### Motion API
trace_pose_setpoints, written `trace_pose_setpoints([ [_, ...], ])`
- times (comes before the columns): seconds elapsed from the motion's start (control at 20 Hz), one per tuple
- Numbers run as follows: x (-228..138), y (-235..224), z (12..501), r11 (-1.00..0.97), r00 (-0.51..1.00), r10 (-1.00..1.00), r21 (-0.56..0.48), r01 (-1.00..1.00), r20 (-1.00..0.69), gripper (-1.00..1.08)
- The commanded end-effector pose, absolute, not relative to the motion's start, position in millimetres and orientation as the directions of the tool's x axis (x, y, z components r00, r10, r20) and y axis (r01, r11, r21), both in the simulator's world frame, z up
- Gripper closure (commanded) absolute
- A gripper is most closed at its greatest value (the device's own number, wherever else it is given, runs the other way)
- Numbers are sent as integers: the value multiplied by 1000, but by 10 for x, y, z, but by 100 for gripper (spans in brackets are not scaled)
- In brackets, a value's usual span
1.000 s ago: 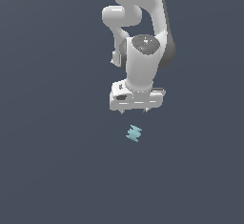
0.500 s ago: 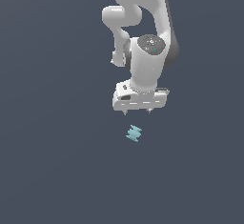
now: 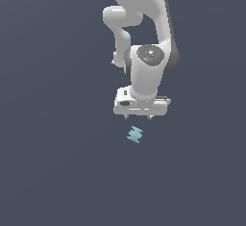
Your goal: Pick up the object and move it to a goal position.
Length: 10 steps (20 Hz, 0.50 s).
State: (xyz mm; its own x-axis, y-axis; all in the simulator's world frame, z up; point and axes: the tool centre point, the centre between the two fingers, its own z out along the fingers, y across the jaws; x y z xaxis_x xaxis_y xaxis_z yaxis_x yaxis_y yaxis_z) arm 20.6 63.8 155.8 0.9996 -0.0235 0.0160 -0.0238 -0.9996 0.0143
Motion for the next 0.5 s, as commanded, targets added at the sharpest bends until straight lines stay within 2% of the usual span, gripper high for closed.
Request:
trace_pose_setpoints([
  [0.0,241,635,1473,-997,997,-81,10,-81,14,-92],
  [0.45,375,616,1126,-951,951,-310,1,-310,4,-92],
])
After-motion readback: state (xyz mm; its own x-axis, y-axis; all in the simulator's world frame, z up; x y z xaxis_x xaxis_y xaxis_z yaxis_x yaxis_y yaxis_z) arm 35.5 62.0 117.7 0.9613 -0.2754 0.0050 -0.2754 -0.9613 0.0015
